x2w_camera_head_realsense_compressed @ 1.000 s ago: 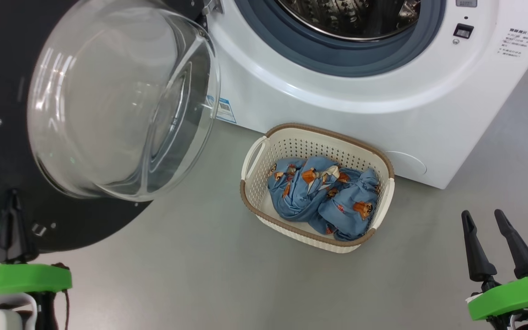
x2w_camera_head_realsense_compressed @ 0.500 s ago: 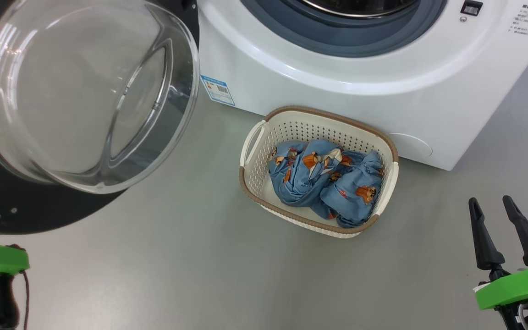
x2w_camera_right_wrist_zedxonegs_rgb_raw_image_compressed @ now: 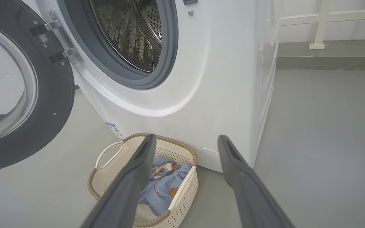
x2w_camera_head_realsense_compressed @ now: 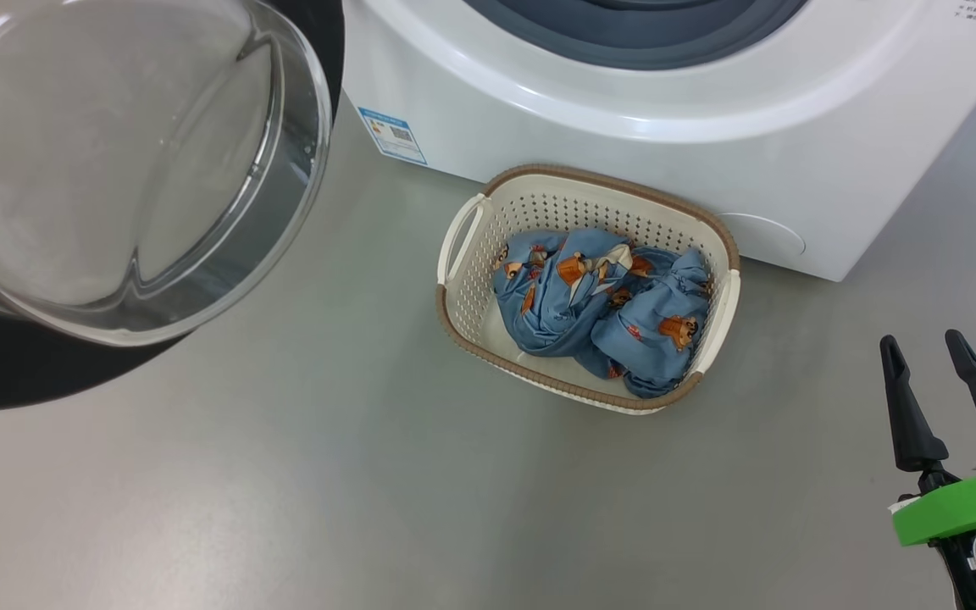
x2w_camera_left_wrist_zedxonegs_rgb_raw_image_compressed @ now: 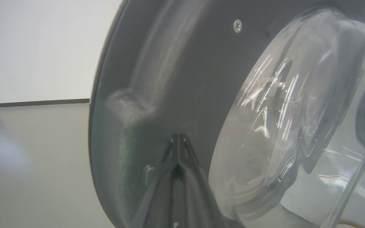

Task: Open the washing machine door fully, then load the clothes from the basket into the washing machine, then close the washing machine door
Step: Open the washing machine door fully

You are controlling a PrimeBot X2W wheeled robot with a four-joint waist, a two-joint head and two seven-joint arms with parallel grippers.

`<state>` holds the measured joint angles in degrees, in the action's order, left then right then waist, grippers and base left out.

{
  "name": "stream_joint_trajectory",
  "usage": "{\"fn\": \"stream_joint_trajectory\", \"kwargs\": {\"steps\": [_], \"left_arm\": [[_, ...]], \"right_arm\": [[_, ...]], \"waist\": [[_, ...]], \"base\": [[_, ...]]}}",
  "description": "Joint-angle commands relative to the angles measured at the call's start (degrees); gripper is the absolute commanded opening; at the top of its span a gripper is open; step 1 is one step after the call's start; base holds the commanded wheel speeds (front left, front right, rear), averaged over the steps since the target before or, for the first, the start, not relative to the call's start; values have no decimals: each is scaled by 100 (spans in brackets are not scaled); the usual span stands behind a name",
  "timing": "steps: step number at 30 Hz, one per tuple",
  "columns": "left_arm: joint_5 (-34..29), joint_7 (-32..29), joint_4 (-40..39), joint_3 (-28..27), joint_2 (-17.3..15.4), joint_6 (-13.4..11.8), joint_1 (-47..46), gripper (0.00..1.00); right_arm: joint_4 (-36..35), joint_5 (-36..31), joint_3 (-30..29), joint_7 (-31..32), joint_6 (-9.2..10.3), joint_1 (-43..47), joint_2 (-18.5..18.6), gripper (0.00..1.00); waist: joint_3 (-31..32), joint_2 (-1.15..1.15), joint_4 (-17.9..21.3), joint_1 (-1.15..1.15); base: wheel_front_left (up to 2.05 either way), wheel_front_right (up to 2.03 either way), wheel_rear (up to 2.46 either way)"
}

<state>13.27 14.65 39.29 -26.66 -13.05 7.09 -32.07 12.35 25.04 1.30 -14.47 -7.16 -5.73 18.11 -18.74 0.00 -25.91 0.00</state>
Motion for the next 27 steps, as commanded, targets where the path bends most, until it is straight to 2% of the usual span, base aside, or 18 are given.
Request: {"fn": "stream_joint_trajectory", "kwargs": {"steps": [1, 16, 24, 25, 27], "left_arm": [[-124, 35, -36, -207, -413, 7, -188, 0], [-324, 35, 340, -538, -561, 35, -446, 0], [-394, 35, 247, -385, -468, 38, -222, 0], [-389, 35, 214, -368, -445, 38, -173, 4], [-380, 35, 136, -339, -394, 38, -63, 26]], "right_arm": [[-126, -63, 114, -52, -33, -98, 115, 100], [-130, -96, 183, -52, -33, -183, 192, 100], [-107, -80, 220, -52, -33, -128, 79, 100], [-102, -76, 230, -52, -33, -116, 62, 100], [-91, -63, 234, -52, -33, -91, 29, 100]], "waist": [[-37, 0, 8, 0], [-88, 0, 109, 0], [172, 0, 127, 0], [218, 0, 126, 0], [306, 0, 119, 0]], "base": [[0, 0, 0], [0, 0, 0], [0, 0, 0], [0, 0, 0], [0, 0, 0]]}}
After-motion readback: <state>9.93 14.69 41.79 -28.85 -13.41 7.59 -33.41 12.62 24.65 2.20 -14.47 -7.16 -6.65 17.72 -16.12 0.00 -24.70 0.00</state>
